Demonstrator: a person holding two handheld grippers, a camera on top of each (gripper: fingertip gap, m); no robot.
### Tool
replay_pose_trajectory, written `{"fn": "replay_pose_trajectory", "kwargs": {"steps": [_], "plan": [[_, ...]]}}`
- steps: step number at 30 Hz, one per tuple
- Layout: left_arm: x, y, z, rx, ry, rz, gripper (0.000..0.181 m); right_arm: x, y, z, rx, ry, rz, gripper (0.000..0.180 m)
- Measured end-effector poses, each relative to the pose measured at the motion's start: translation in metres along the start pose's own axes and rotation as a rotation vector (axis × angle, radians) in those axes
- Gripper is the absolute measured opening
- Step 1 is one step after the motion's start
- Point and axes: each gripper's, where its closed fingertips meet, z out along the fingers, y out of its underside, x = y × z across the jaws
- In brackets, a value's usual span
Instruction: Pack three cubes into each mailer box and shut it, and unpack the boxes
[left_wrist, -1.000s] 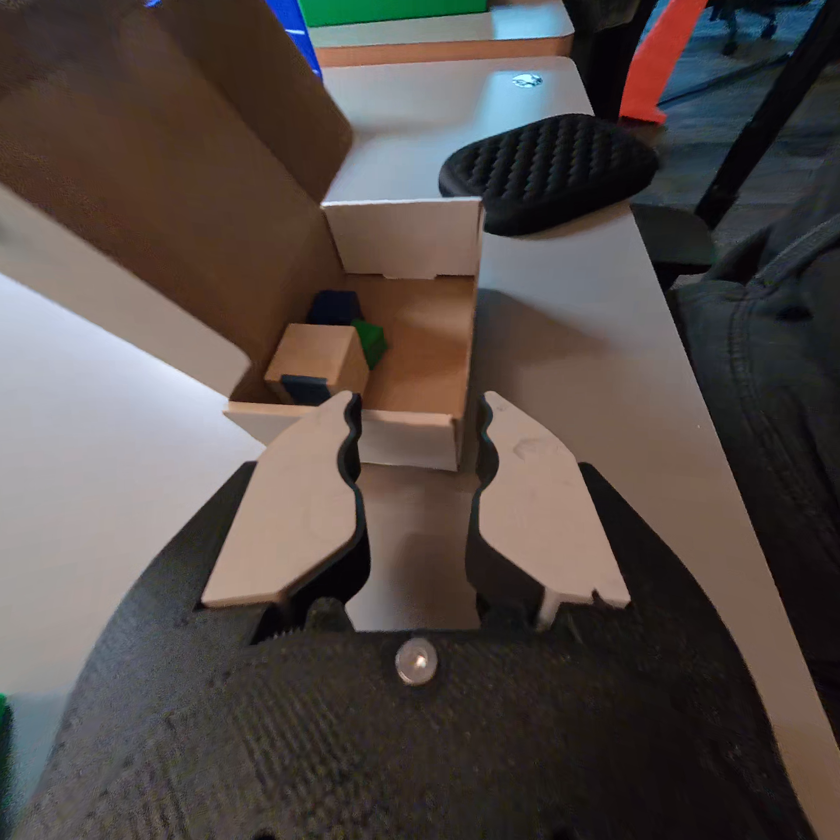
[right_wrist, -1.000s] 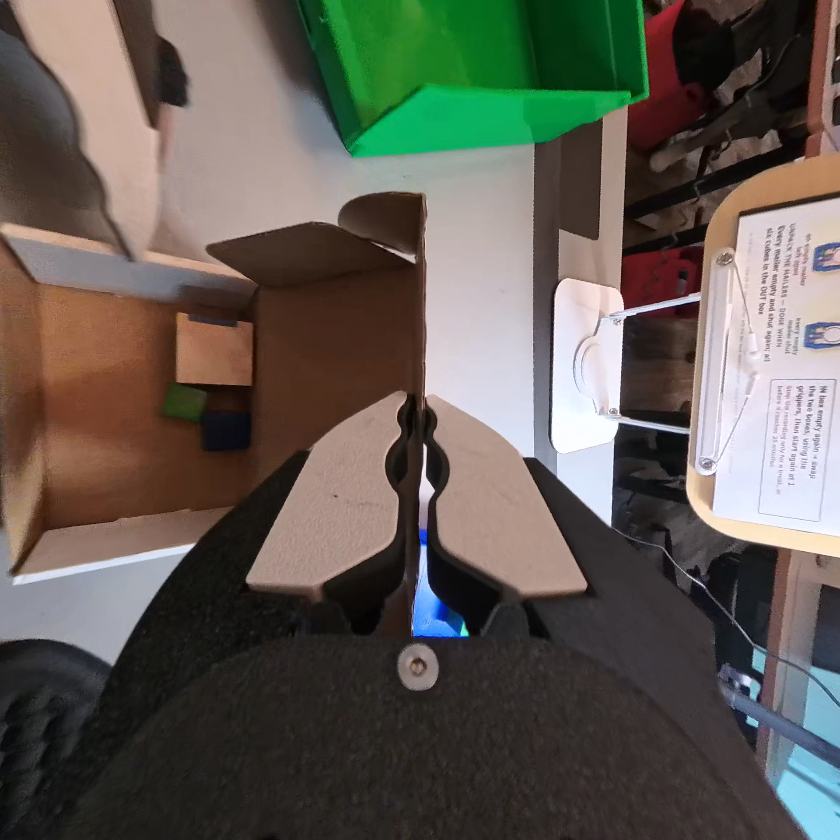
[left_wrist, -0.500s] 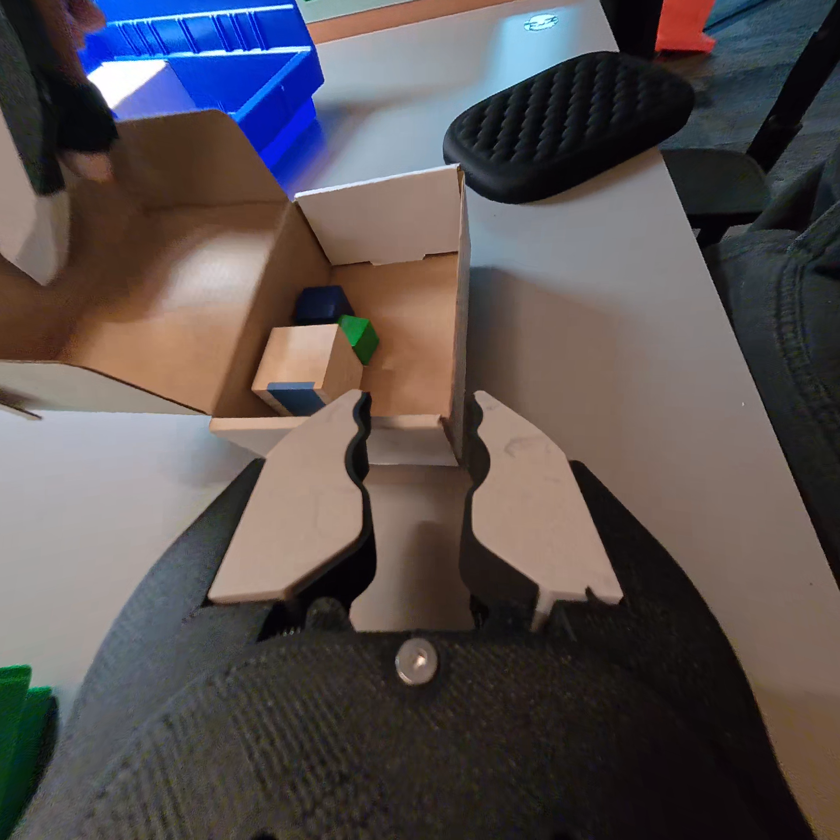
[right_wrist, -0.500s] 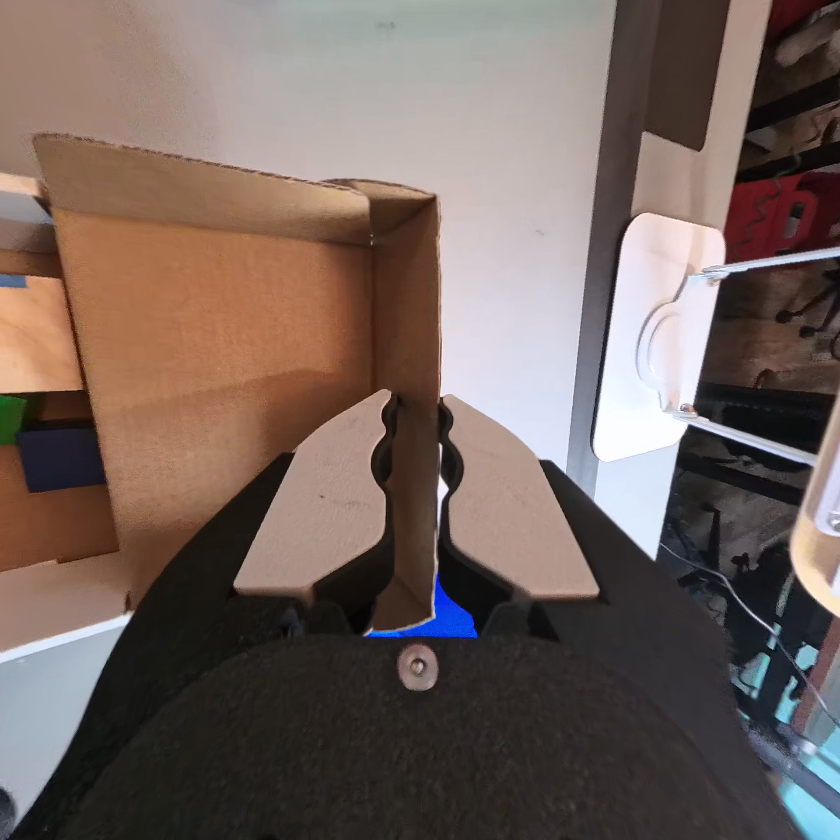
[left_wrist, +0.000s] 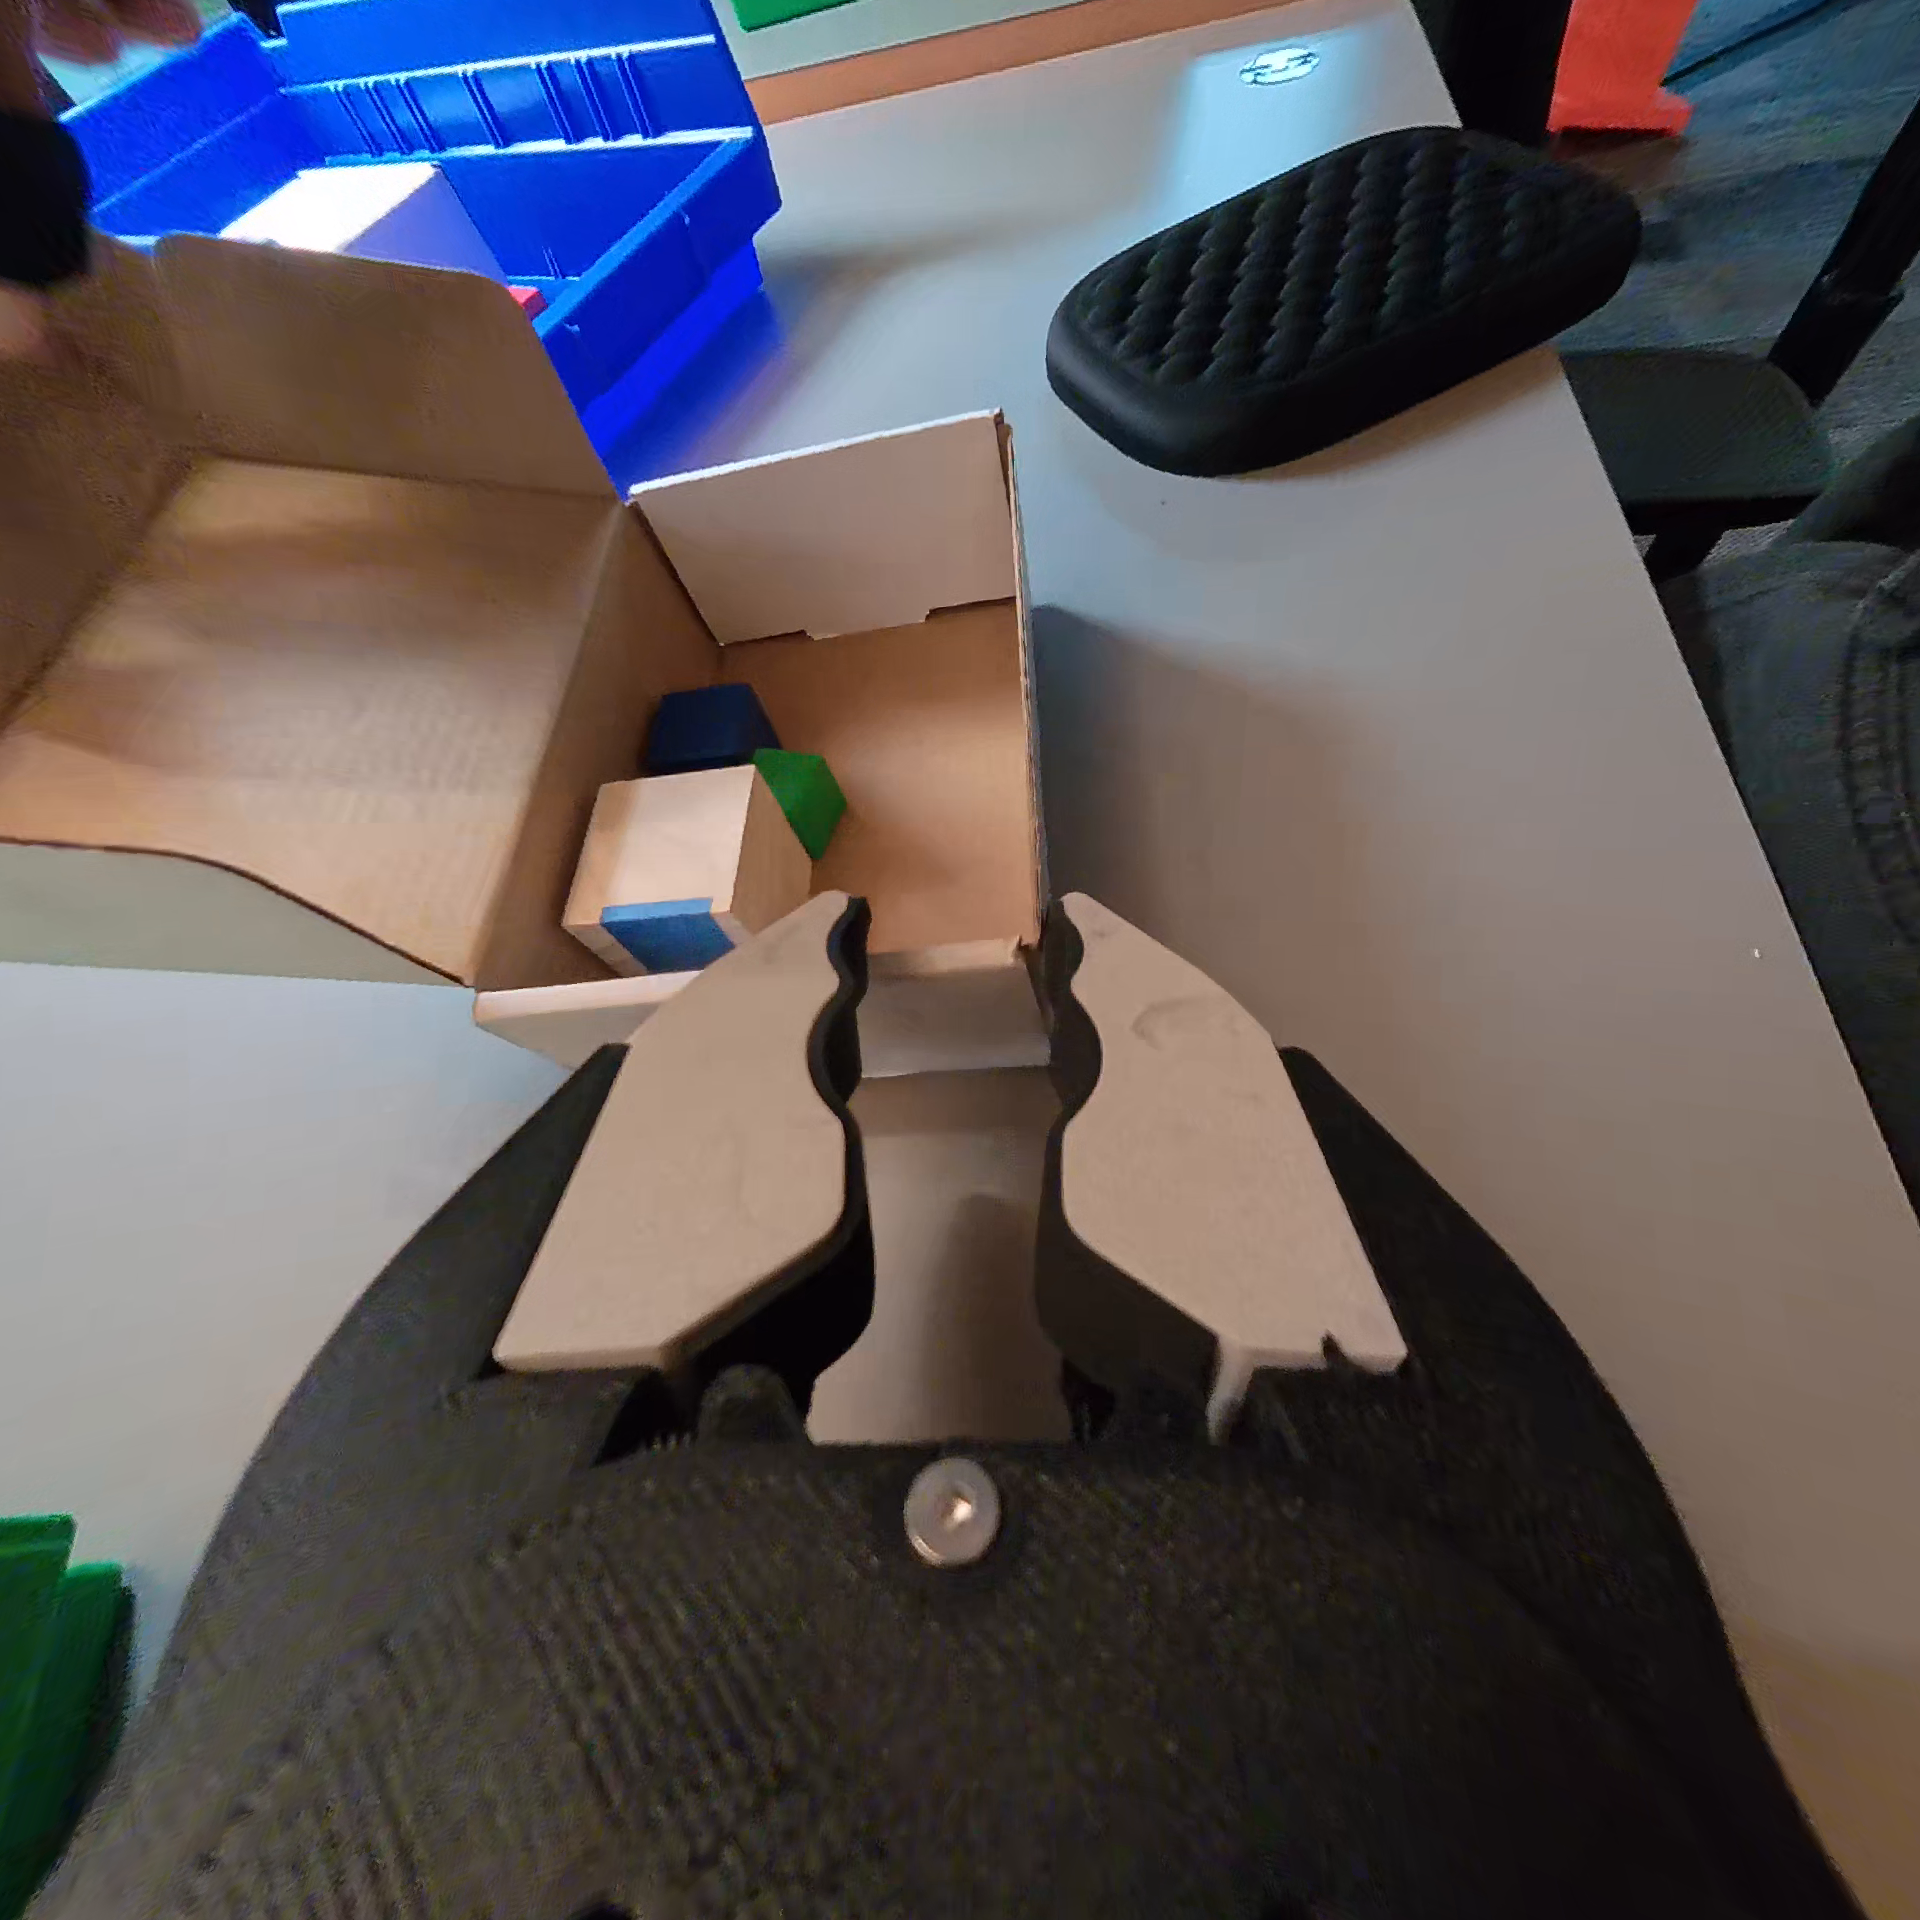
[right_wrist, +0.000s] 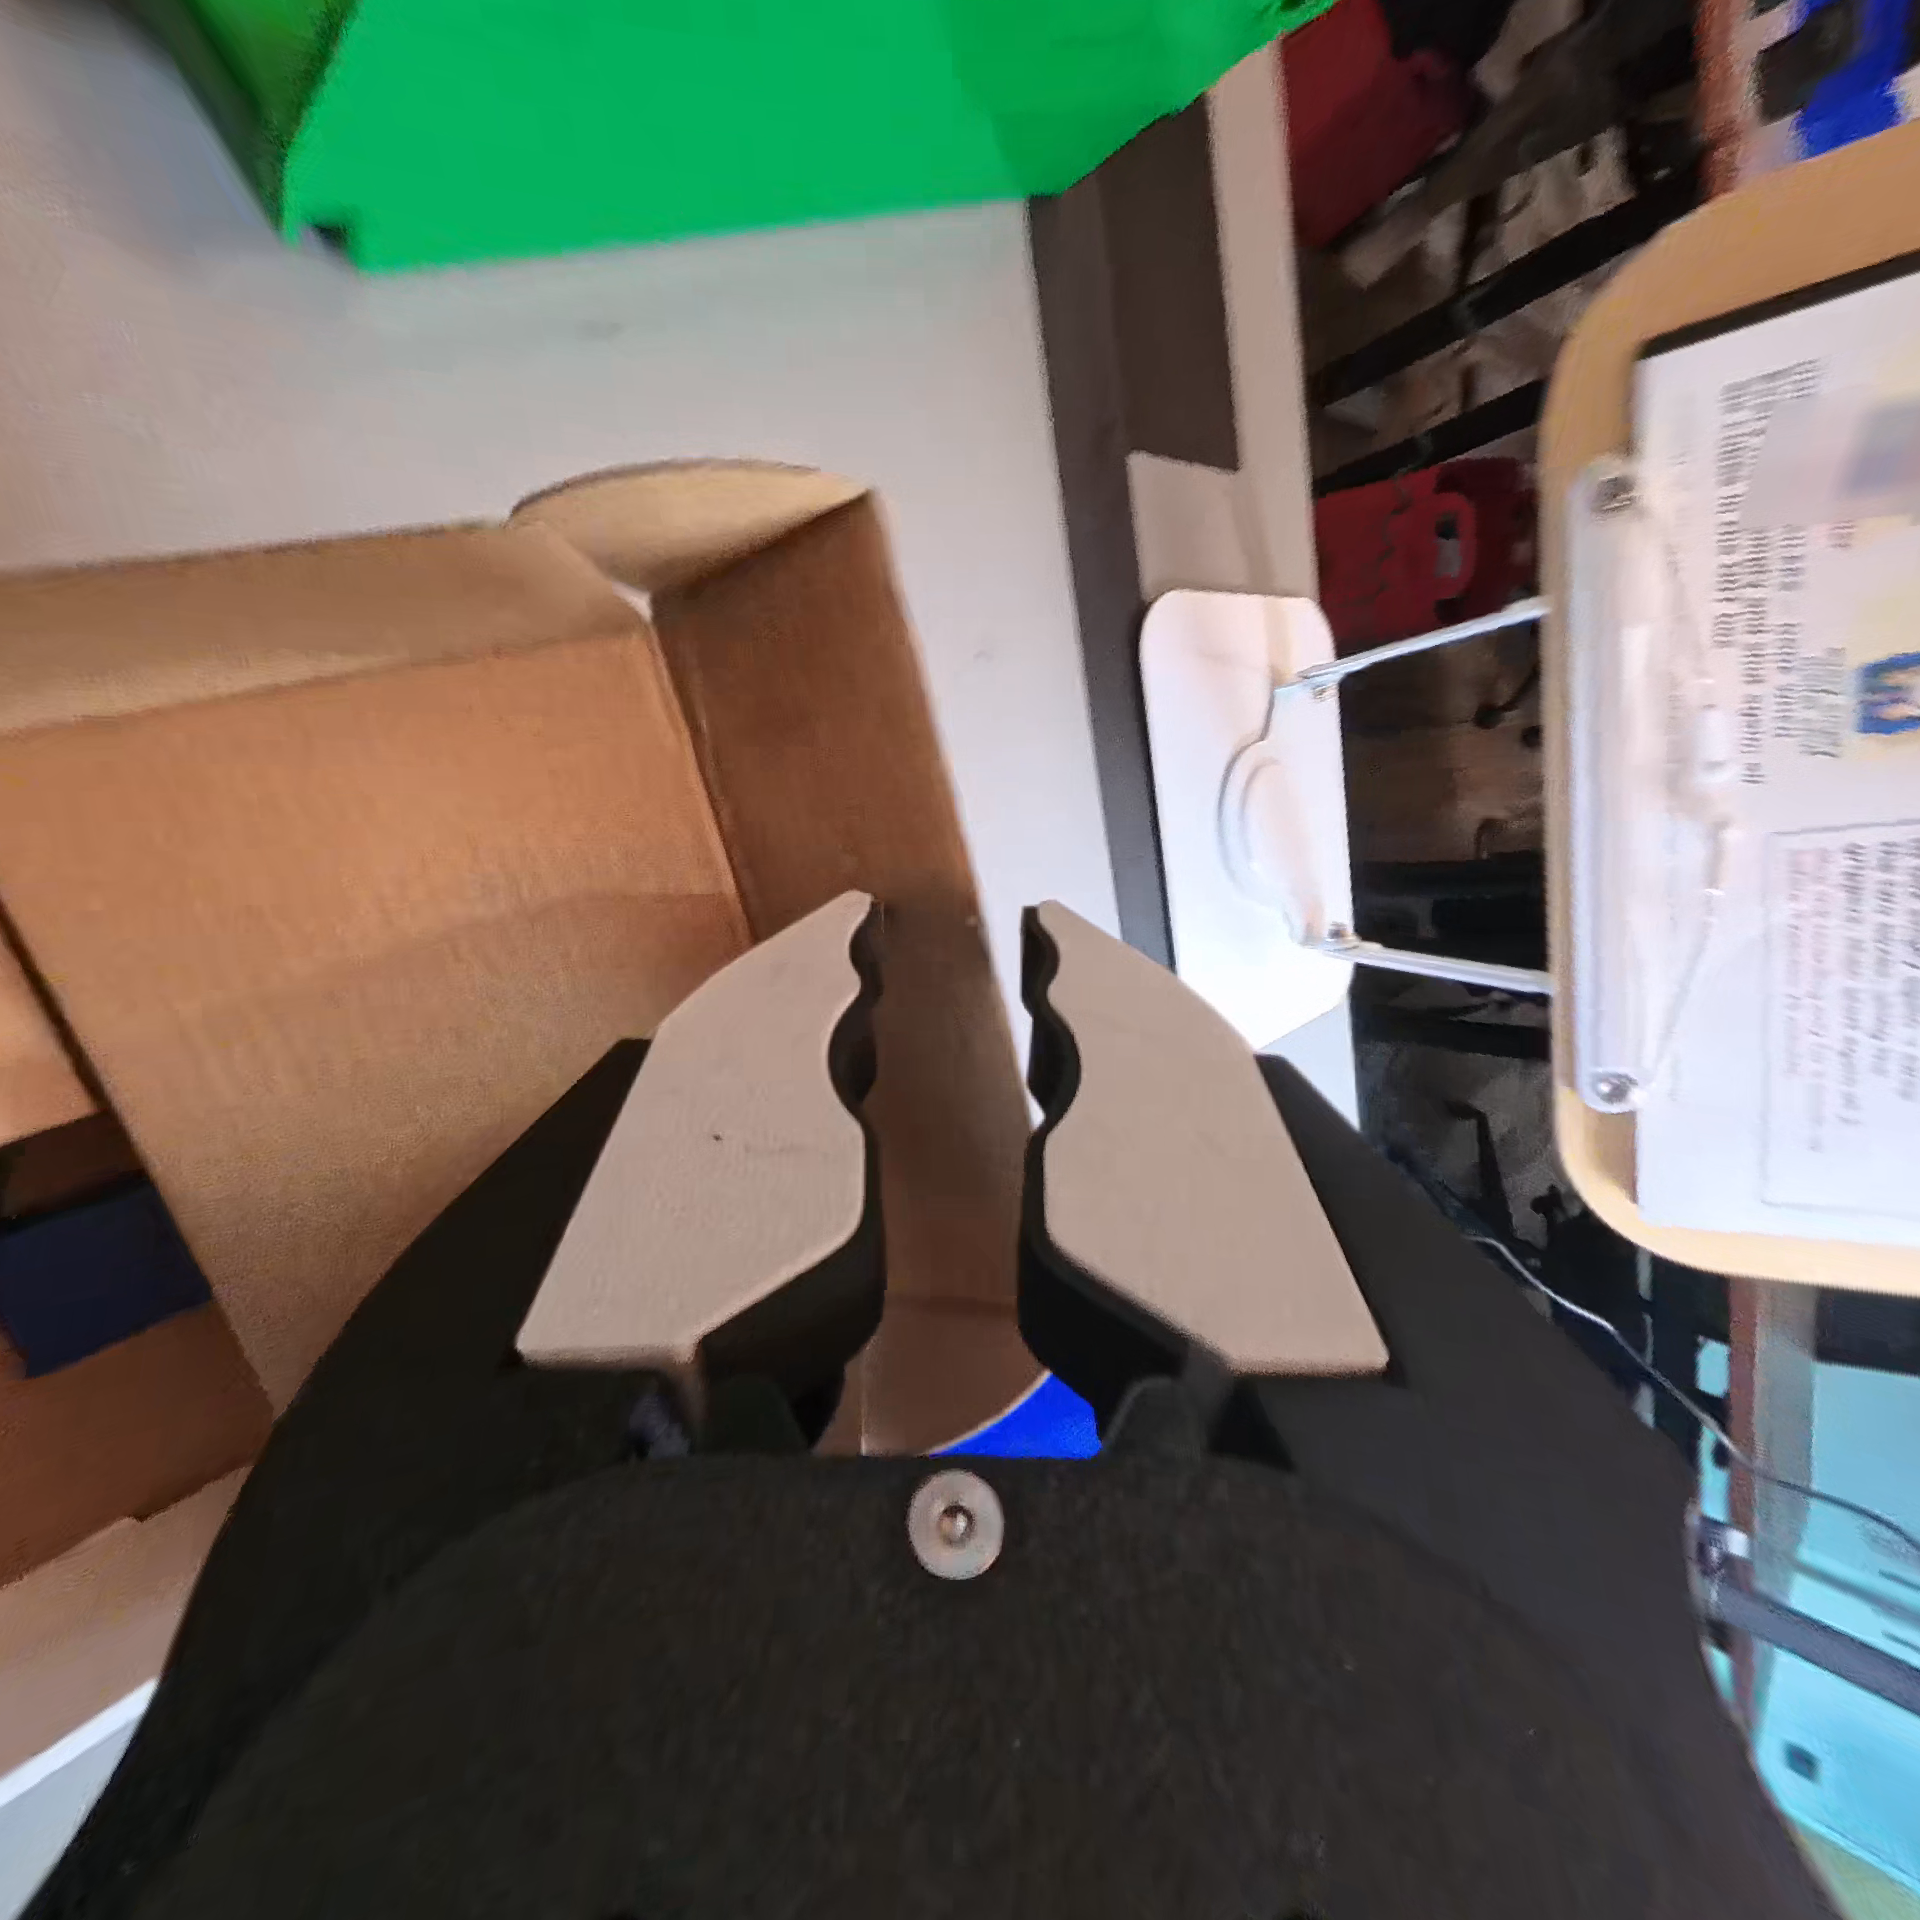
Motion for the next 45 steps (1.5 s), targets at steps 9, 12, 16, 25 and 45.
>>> {"fn": "replay_pose_trajectory", "kwargs": {"steps": [9, 12, 16, 25, 45], "plan": [[0.001, -0.009, -0.004, 0.048, 0.011, -0.011, 0.045, -0.032, -0.043, -0.100, 0.306, -0.065, 0.090, 0.025], [-0.002, -0.014, -0.012, 0.068, 0.017, -0.031, 0.048, -0.092, -0.029, -0.095, 0.248, -0.260, 0.067, 0.029], [-0.004, -0.004, -0.011, 0.004, -0.007, -0.003, 0.050, -0.149, 0.001, -0.063, 0.091, -0.399, -0.001, 0.041], [-0.009, 0.004, -0.006, -0.051, -0.074, 0.009, 0.044, -0.168, 0.007, -0.028, 0.004, -0.399, -0.066, 0.037], [-0.021, 0.004, 0.004, -0.063, -0.172, -0.025, 0.044, -0.180, 0.021, -0.036, -0.078, -0.593, -0.224, 0.059]]}}
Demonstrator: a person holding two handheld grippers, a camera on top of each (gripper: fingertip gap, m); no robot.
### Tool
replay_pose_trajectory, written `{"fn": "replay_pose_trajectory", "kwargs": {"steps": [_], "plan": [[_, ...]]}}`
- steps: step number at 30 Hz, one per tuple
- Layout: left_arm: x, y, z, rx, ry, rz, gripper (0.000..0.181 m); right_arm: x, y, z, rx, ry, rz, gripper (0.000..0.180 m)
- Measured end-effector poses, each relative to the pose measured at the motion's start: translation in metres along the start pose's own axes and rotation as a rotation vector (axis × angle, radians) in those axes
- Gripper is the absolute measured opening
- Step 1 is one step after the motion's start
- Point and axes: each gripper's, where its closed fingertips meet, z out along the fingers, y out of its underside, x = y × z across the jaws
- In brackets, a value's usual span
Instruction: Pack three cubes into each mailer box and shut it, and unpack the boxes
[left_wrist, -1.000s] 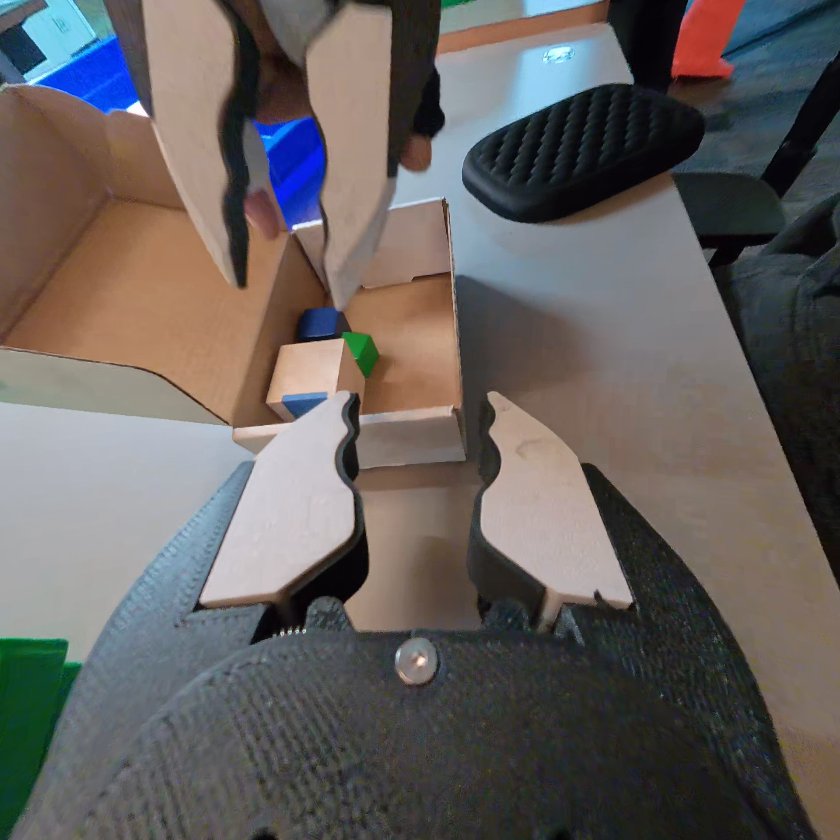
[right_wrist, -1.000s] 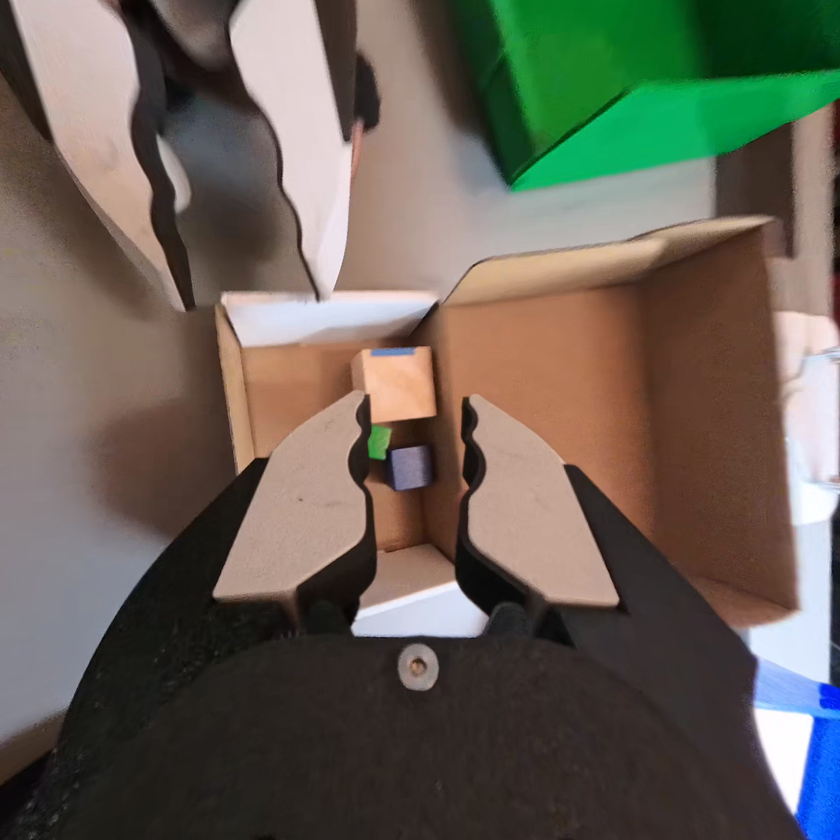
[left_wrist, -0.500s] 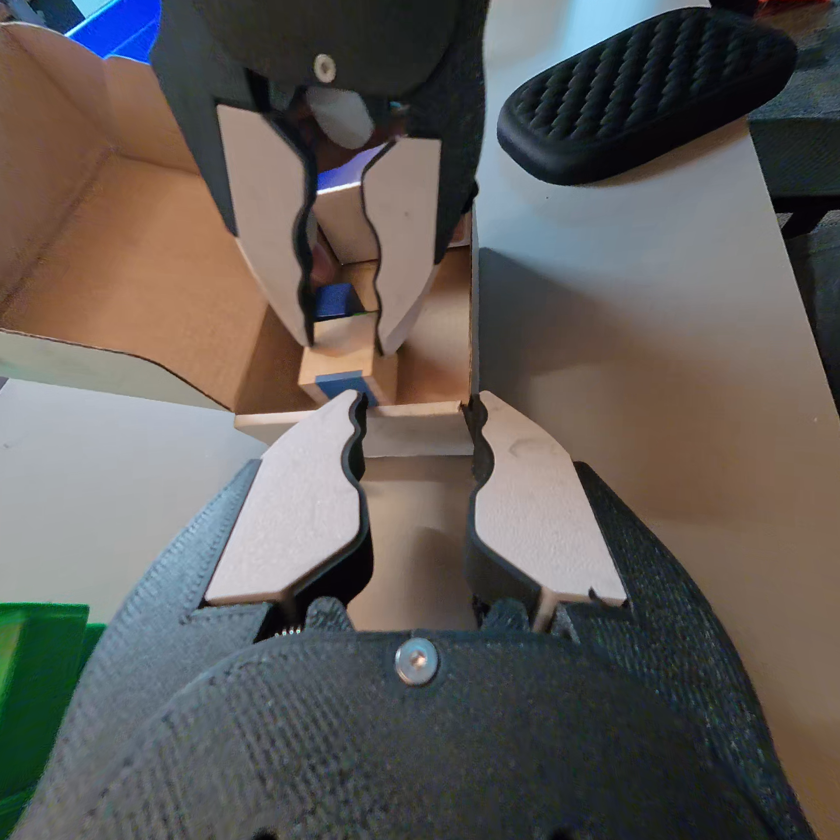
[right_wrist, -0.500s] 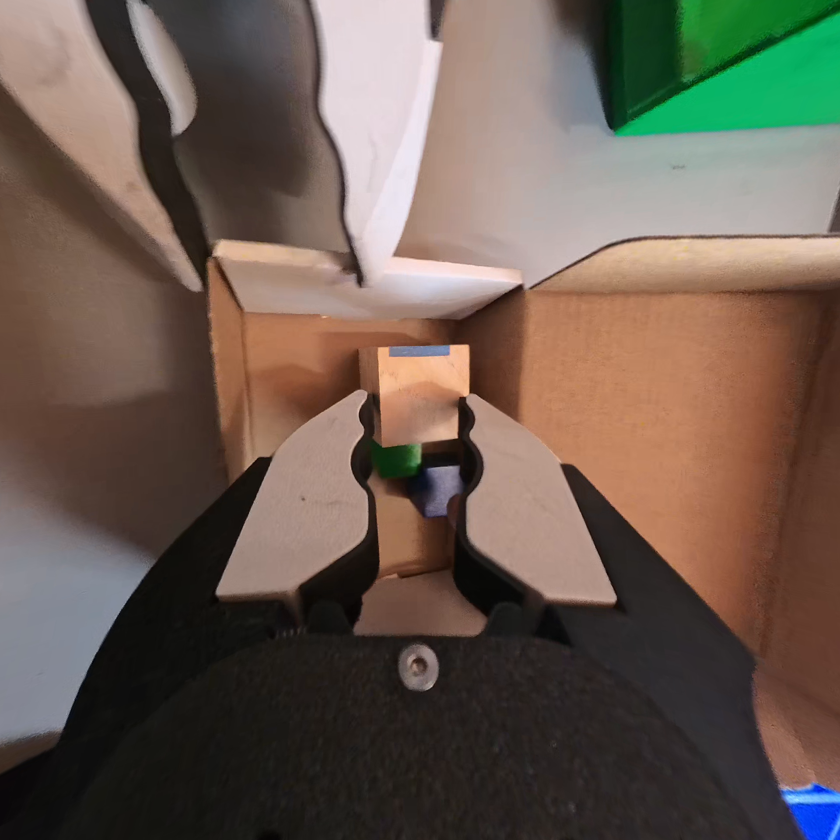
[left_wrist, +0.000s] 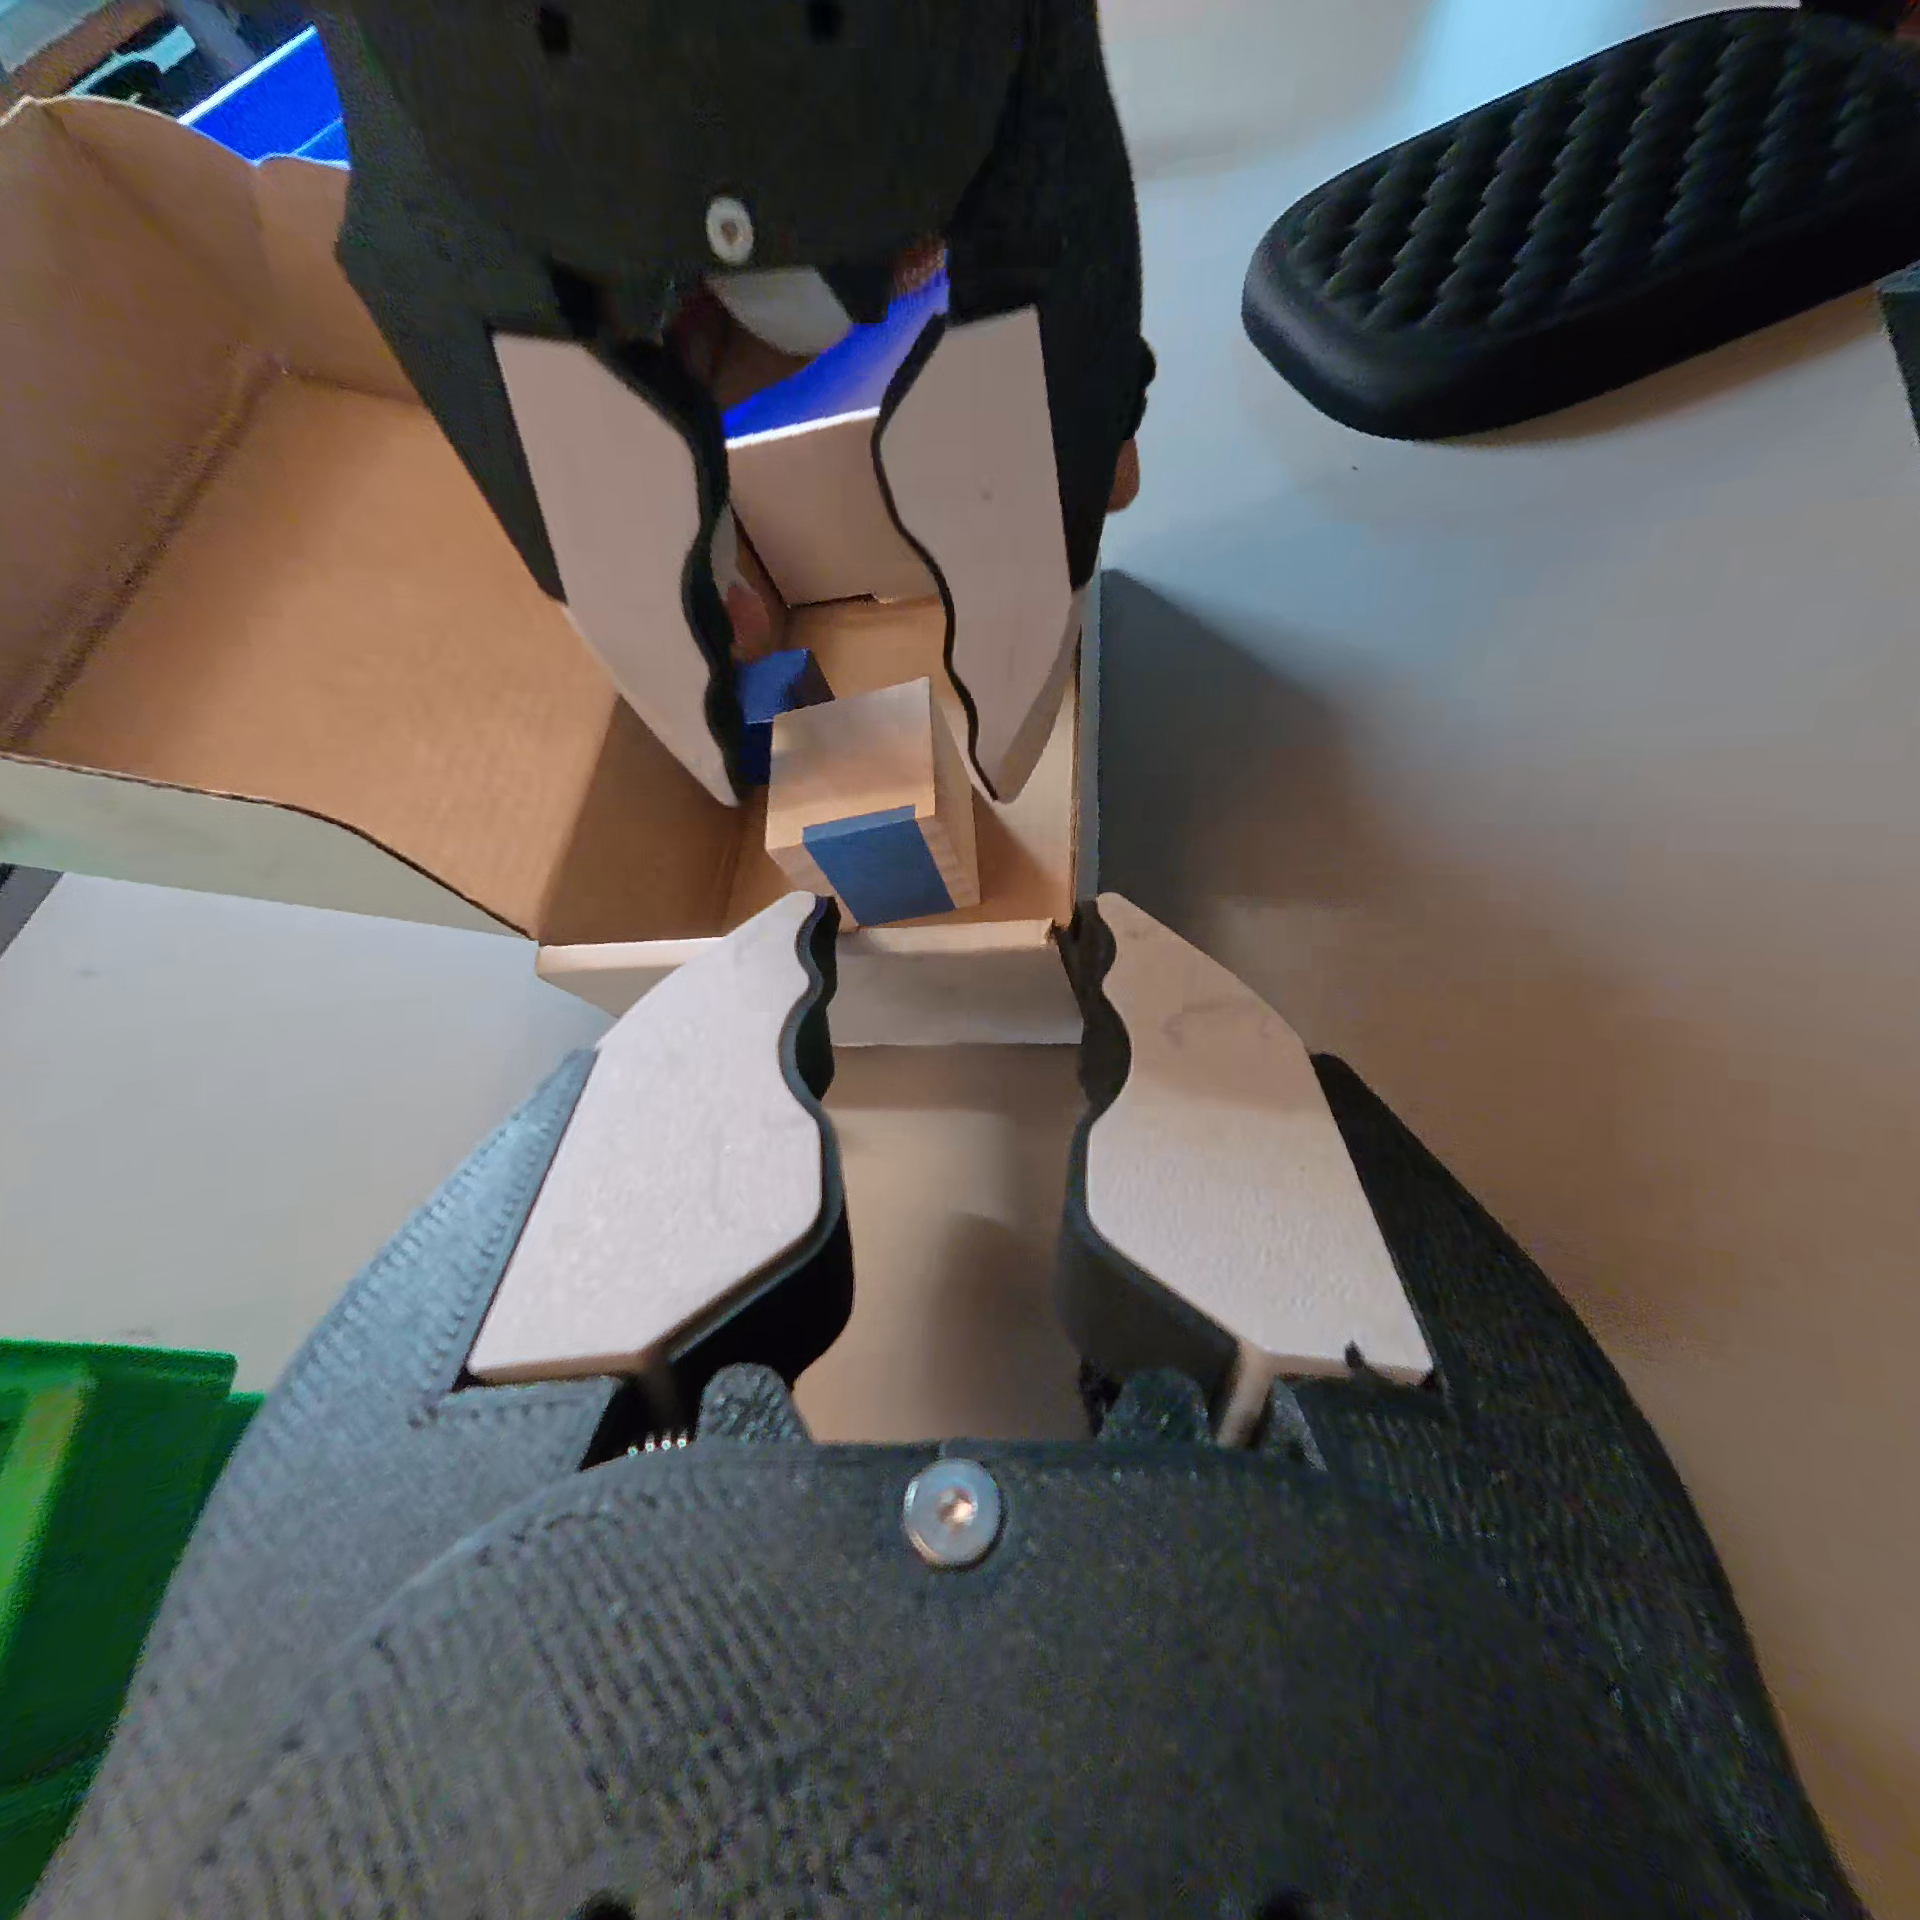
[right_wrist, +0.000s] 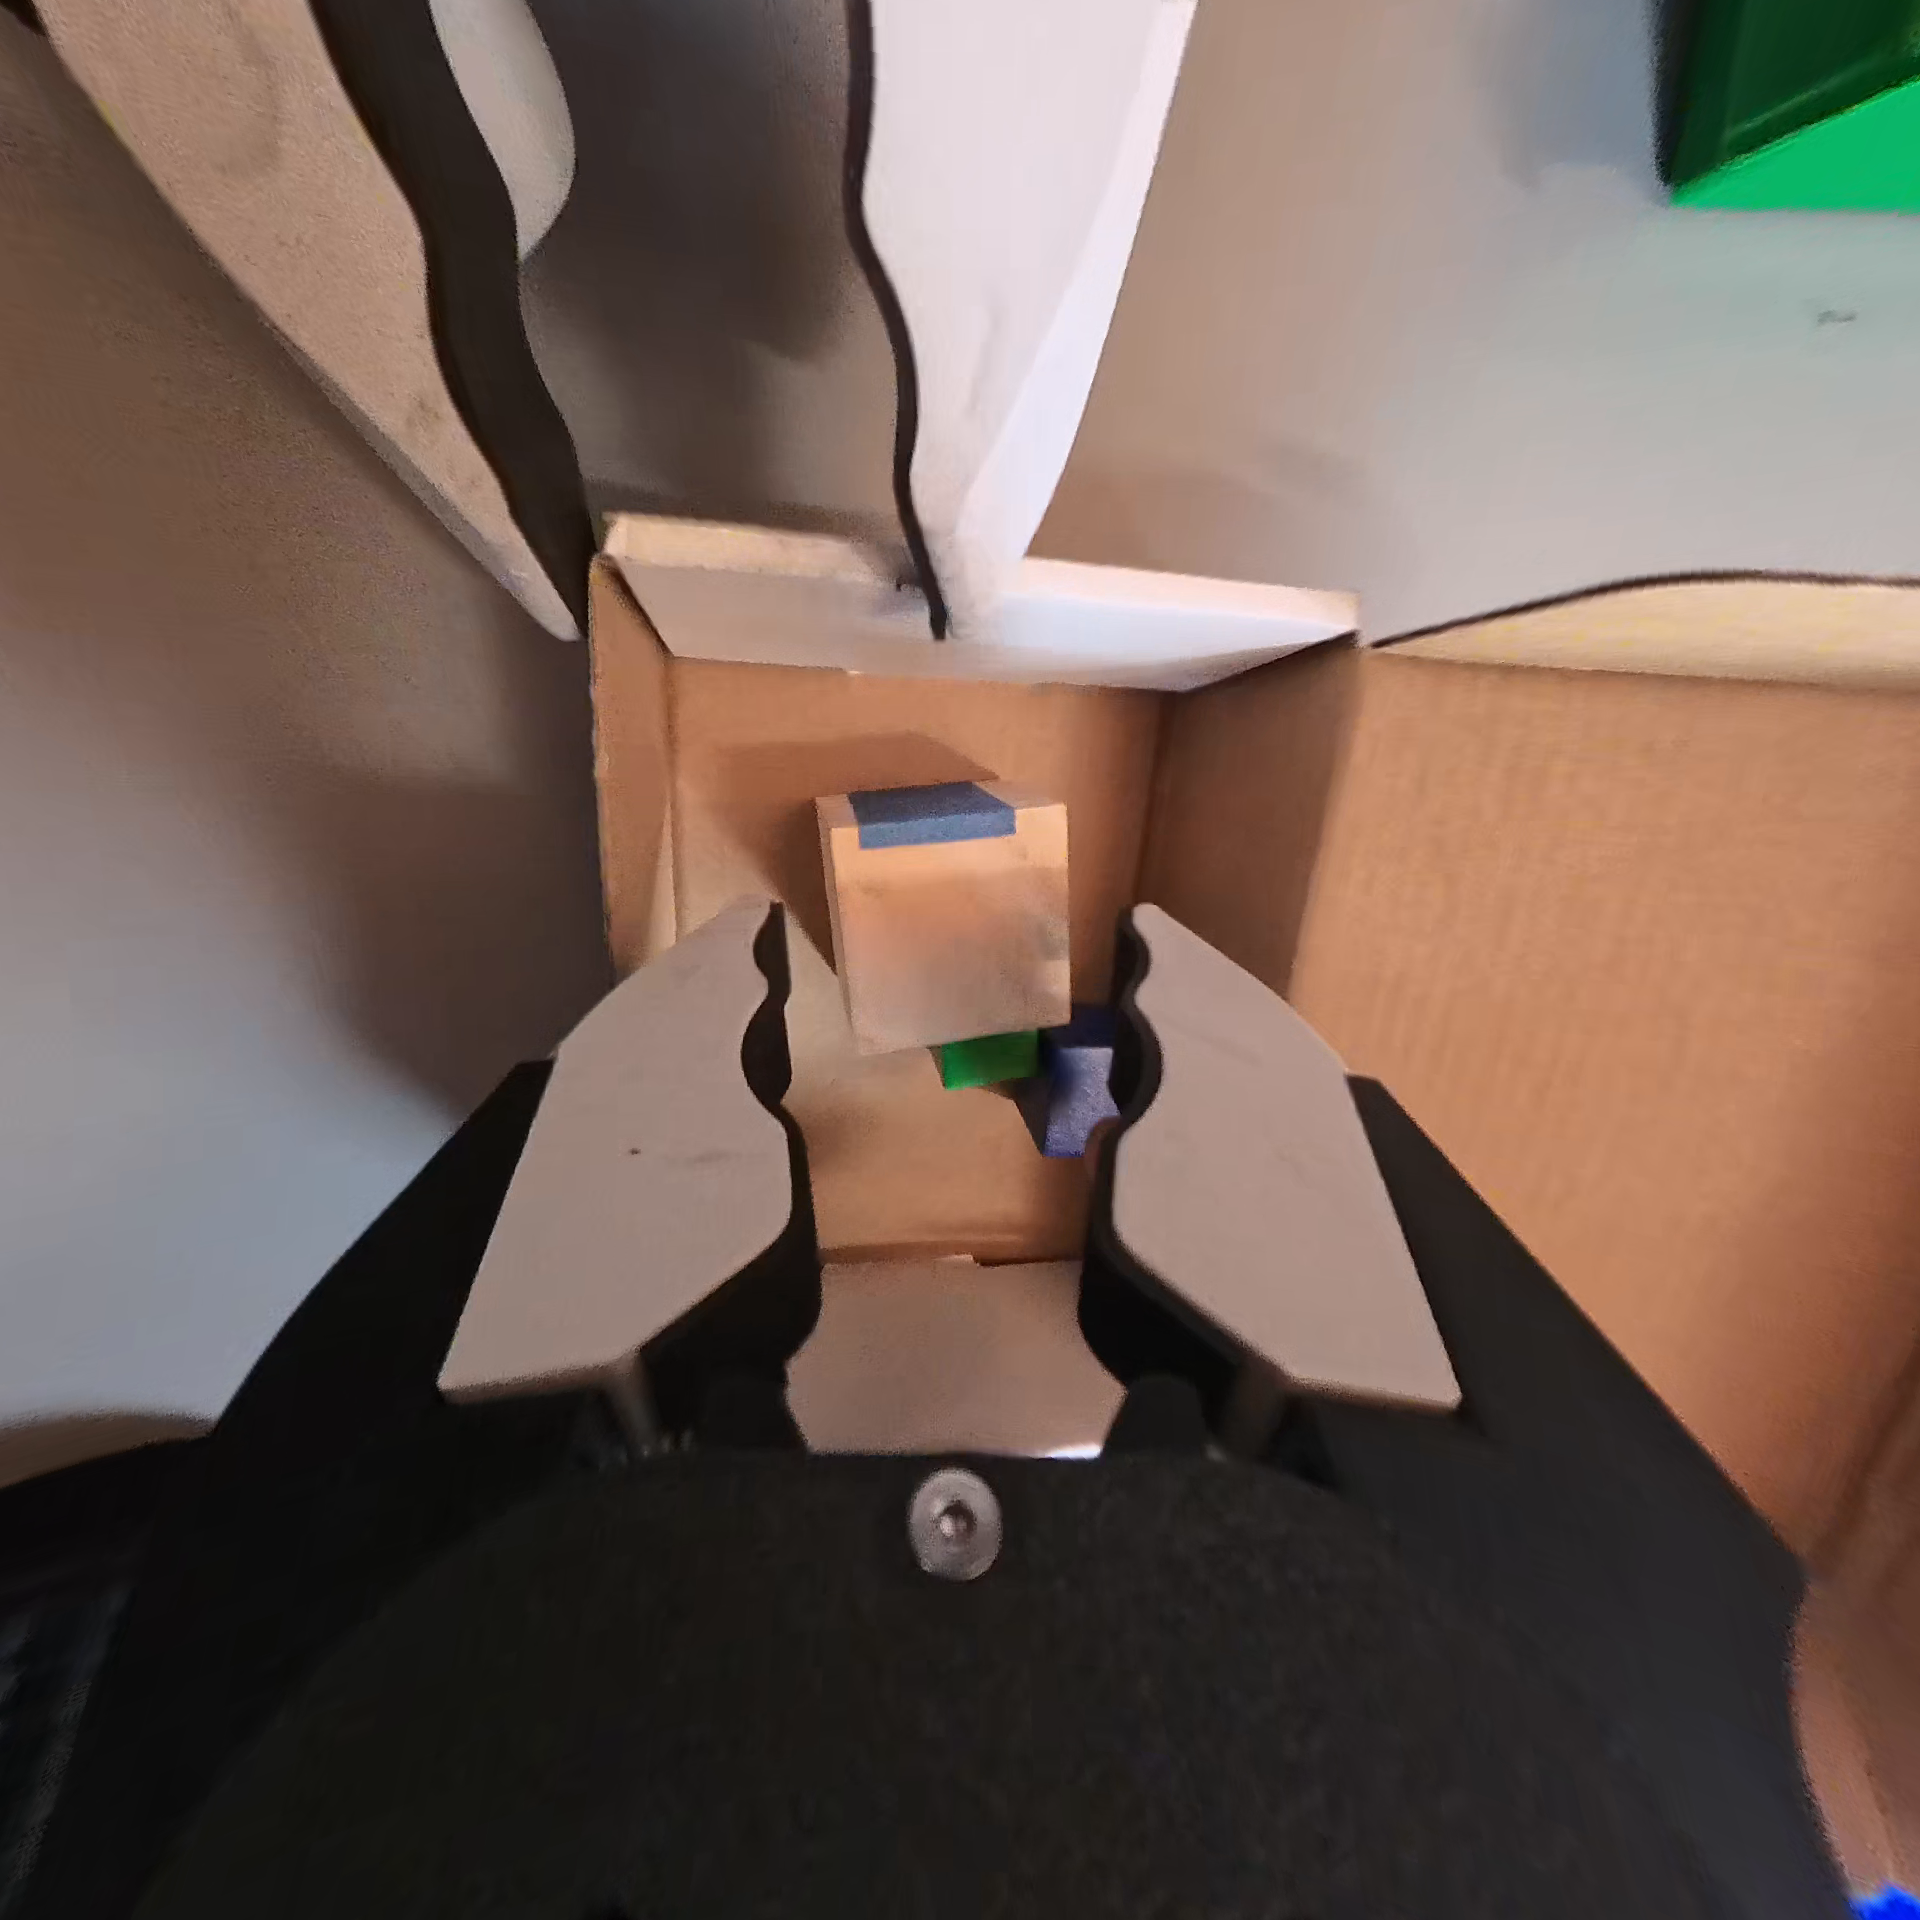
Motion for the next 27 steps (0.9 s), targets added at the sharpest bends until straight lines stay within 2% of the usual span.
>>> {"fn": "replay_pose_trajectory", "kwargs": {"steps": [3, 6, 9, 13, 17, 20, 24, 27], "plan": [[-0.004, 0.000, 0.001, 0.001, -0.016, -0.003, 0.044, 0.003, 0.001, 0.006, -0.030, -0.034, -0.035, 0.044], [-0.010, 0.001, 0.002, 0.005, -0.050, -0.009, 0.045, 0.012, -0.005, -0.002, 0.004, -0.018, -0.040, 0.044], [-0.015, -0.003, -0.002, 0.054, -0.058, -0.076, 0.061, 0.027, -0.008, -0.030, 0.060, 0.045, -0.018, 0.044], [-0.031, -0.021, -0.019, 0.172, -0.108, -0.196, 0.066, 0.055, 0.009, -0.089, 0.103, 0.163, 0.061, 0.044], [-0.046, -0.029, -0.033, 0.235, -0.181, -0.234, 0.068, 0.089, 0.058, -0.144, 0.075, 0.277, 0.189, 0.044], [-0.050, -0.030, -0.037, 0.247, -0.202, -0.238, 0.068, 0.109, 0.114, -0.158, -0.015, 0.325, 0.297, 0.044], [-0.051, -0.028, -0.037, 0.241, -0.208, -0.239, 0.068, 0.117, 0.187, -0.132, -0.119, 0.289, 0.439, 0.043], [-0.051, -0.025, -0.036, 0.227, -0.207, -0.243, 0.066, 0.113, 0.223, -0.097, -0.127, 0.224, 0.531, 0.044]]}}
